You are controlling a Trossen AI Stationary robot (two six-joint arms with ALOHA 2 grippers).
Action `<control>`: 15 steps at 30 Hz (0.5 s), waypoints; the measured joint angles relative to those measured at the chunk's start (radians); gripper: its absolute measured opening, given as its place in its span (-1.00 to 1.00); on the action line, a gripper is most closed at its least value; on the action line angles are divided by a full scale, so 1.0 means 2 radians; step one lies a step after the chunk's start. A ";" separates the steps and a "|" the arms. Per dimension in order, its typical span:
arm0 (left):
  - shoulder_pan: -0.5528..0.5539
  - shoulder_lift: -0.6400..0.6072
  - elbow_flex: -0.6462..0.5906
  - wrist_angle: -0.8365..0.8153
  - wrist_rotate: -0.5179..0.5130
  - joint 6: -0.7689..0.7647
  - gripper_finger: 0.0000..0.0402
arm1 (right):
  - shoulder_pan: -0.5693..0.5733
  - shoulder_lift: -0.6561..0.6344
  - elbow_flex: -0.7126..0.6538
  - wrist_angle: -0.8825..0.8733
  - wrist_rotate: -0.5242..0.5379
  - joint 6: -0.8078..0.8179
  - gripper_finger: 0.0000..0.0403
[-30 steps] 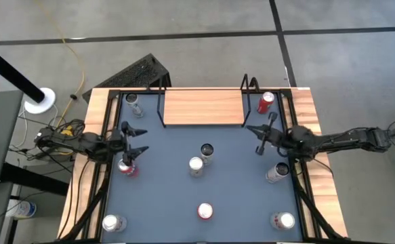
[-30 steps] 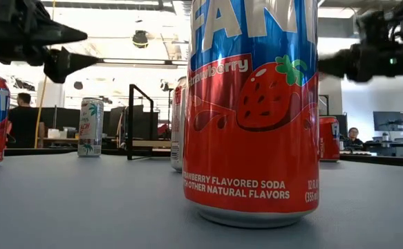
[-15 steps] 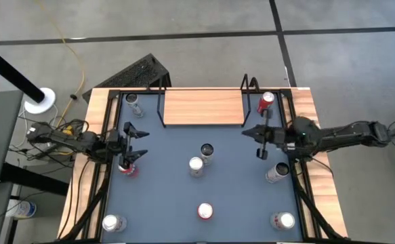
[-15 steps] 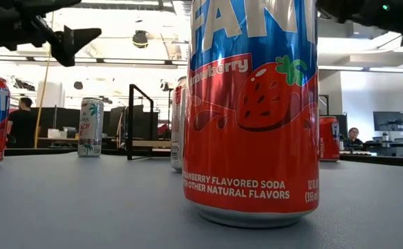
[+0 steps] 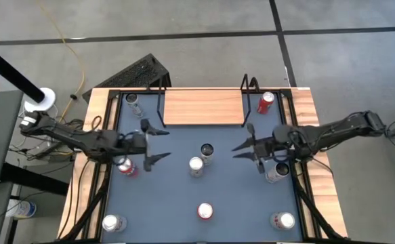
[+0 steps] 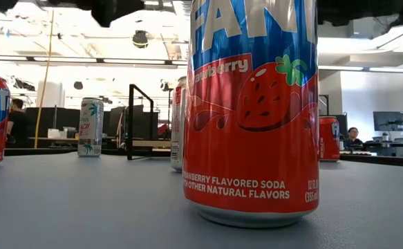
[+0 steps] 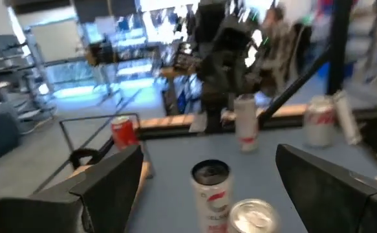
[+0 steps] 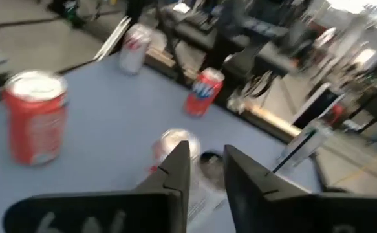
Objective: Place canned beverage on shelf
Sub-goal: Put the top white-pink soda can on the shelf
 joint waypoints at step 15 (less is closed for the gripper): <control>0.000 0.271 0.198 -0.020 -0.023 -0.055 0.72 | 0.087 -0.012 -0.019 -0.043 0.023 0.055 -0.45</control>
